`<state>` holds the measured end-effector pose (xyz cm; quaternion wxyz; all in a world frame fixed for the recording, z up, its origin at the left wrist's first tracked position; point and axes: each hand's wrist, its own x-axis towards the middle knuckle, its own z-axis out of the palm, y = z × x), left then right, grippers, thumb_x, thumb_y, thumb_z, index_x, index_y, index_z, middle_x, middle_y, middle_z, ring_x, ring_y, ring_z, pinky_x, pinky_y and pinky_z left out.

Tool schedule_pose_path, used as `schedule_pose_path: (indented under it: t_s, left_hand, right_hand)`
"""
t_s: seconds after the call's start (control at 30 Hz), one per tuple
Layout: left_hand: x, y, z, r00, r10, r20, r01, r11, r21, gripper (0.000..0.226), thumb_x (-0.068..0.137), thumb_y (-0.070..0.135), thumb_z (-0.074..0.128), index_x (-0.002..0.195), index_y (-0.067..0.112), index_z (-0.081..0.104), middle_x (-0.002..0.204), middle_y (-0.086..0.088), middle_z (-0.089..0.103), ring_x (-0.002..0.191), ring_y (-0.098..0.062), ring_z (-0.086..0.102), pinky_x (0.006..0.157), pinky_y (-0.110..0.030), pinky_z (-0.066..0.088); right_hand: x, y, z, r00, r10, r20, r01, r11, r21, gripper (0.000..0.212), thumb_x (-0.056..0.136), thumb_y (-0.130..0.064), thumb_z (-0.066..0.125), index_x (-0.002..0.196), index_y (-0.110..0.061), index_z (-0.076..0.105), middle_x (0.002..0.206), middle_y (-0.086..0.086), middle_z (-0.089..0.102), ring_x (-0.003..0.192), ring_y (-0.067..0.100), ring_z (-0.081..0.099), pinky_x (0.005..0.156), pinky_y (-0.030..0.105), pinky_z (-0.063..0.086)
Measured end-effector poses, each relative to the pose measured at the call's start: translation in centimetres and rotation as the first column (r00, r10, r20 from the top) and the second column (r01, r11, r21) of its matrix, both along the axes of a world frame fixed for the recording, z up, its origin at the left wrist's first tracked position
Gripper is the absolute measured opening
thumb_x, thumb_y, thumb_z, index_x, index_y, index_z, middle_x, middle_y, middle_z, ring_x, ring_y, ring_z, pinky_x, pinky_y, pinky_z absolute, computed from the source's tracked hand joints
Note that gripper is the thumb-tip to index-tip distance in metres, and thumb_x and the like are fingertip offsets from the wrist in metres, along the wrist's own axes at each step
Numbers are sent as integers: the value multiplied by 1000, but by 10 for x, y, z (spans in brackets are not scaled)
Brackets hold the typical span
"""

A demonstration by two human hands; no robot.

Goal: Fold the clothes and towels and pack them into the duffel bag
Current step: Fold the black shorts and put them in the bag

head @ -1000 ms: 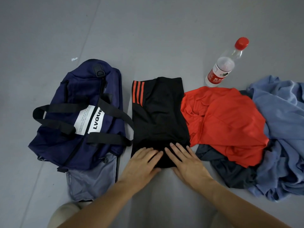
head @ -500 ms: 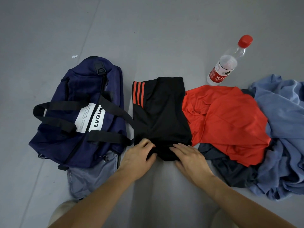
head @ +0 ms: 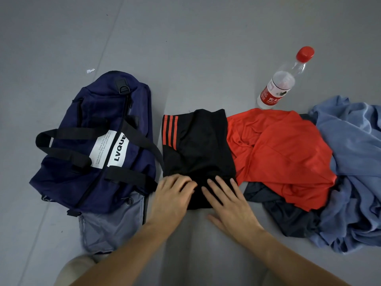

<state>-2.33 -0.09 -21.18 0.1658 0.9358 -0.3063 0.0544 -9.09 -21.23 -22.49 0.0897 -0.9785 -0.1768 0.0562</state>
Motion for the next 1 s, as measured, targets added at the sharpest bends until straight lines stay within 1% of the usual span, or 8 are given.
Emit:
schedule_pose_path:
  t_s: [0.1, 0.23, 0.43, 0.57, 0.67, 0.8, 0.87, 1.0]
  left_hand:
    - [-23, 9, -17, 989, -128, -76, 130, 991, 25, 42, 94, 33, 63, 134, 21, 62, 138, -1, 59, 132, -23, 49, 112, -39, 34]
    - [-21, 31, -32, 945, -46, -324, 122, 968, 218, 86, 89, 49, 64, 160, 31, 19, 165, -1, 25, 152, -20, 19, 123, -39, 9]
    - [-8, 19, -14, 906, 50, -421, -2, 993, 115, 65, 92, 37, 66, 150, 28, 39, 154, 5, 45, 142, -16, 42, 119, -29, 21]
    - [1, 19, 4, 879, 88, -469, -70, 996, 54, 46, 89, 48, 58, 131, 32, 50, 130, 11, 62, 114, -17, 61, 96, -34, 50]
    - [5, 19, 12, 856, 94, -508, -80, 996, 50, 39, 90, 57, 51, 121, 33, 56, 114, 20, 57, 92, -8, 61, 76, -31, 53]
    - [6, 23, 19, 756, 151, -637, -159, 986, 45, 38, 89, 62, 51, 119, 39, 54, 101, 19, 64, 89, -6, 63, 76, -28, 54]
    - [8, 23, 20, 773, 188, -606, -160, 982, 101, 38, 90, 63, 53, 120, 40, 52, 96, 15, 68, 87, -10, 65, 73, -31, 54]
    - [9, 19, 8, 961, 178, -211, -156, 981, 117, 38, 86, 47, 70, 114, 22, 65, 107, 4, 66, 92, -22, 65, 73, -36, 53]
  right_hand:
    - [-5, -7, -14, 987, -22, -158, 6, 995, -104, 98, 82, -68, 58, 159, -19, 20, 165, 5, 22, 153, 27, 11, 117, 57, 20]
    - [7, -12, -18, 983, -31, -182, 11, 994, -111, 101, 80, -71, 60, 159, -23, 19, 163, 1, 27, 151, 24, 16, 116, 52, 15]
    - [10, -10, -10, 996, -47, -80, 42, 997, -61, 91, 79, -60, 71, 153, -21, 36, 154, 6, 44, 146, 27, 34, 114, 51, 24]
    - [10, -13, -9, 1000, -28, -12, 28, 998, 50, 62, 79, -33, 76, 136, -15, 58, 147, 11, 50, 143, 29, 39, 115, 46, 37]
    - [10, -15, 3, 980, -140, -144, 169, 962, 213, 48, 80, -27, 68, 127, -20, 63, 137, 0, 55, 121, 20, 55, 95, 37, 54]
    - [16, -15, 24, 852, -237, -467, 384, 888, 252, 49, 91, -46, 57, 138, -37, 45, 97, -6, 67, 87, 13, 63, 83, 36, 52]
    - [17, -13, 27, 843, -273, -464, 413, 881, 231, 52, 93, -52, 55, 140, -38, 39, 88, -5, 65, 82, 15, 64, 81, 35, 51]
    - [18, -5, 18, 913, -373, -164, 400, 895, 197, 57, 93, -42, 63, 144, -27, 44, 124, -1, 59, 107, 23, 60, 87, 41, 53]
